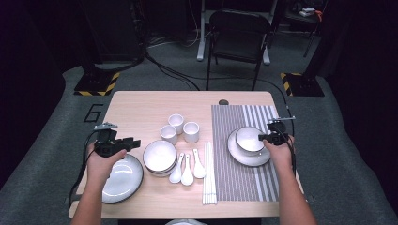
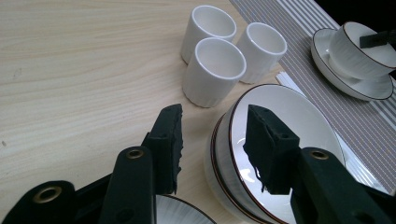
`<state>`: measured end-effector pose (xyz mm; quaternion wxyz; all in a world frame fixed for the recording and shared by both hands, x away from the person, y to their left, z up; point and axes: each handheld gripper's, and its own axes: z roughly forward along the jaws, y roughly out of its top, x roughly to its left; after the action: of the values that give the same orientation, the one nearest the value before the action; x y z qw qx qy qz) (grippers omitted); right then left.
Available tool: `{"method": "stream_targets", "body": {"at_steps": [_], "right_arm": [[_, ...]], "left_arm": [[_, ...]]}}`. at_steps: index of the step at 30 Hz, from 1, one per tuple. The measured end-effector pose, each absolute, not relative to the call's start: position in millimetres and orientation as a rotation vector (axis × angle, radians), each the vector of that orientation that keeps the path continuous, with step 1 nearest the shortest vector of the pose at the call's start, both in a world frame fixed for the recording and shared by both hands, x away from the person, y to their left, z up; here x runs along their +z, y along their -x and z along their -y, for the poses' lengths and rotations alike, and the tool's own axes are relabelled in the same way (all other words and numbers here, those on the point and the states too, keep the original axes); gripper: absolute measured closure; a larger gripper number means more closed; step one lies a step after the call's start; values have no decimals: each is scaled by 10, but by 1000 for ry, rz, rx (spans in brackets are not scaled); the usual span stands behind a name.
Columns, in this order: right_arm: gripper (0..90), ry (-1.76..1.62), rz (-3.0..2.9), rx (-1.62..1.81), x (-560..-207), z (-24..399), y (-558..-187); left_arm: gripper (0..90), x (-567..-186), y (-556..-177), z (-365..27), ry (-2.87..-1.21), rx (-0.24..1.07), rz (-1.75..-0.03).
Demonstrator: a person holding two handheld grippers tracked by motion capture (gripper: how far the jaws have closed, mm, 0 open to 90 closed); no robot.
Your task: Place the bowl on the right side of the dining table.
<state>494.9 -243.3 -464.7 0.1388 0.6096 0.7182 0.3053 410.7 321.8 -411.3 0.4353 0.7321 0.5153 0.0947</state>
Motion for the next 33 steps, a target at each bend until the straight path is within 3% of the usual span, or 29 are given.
{"method": "stream_targets", "body": {"at_steps": [16, 33], "right_arm": [[606, -1715, -2047, 910, -4561, 2437, -4896], [574, -1578, -2079, 919, -4295, 2257, -4744]], "left_arm": [[552, -4127, -4135, -3245, -1820, 233, -1294], [528, -4174, -4177, -3252, -1855, 254, -1306]]}}
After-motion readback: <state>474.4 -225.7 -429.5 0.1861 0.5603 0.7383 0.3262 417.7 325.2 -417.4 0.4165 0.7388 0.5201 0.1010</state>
